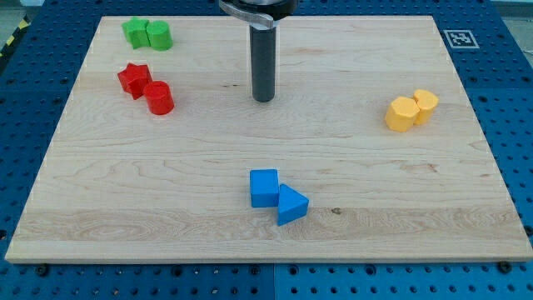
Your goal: Move the yellow heart and the yellow hexagon towards bottom center of the board
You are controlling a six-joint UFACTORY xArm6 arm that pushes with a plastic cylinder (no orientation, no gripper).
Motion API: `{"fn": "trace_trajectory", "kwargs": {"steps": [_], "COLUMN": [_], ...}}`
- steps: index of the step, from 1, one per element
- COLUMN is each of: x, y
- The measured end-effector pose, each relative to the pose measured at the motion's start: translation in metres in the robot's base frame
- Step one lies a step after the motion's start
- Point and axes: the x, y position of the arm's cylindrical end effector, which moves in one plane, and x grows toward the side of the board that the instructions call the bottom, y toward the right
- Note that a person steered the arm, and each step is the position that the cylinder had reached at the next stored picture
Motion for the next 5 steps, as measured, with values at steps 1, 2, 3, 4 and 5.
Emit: {"fn": "trace_trajectory", "kwargs": {"steps": [1, 2, 3, 4, 5], "x": [0.000, 0.000, 0.000, 0.000, 0.003], "y": [0.000, 0.001, 0.001, 0.020, 0.059]}}
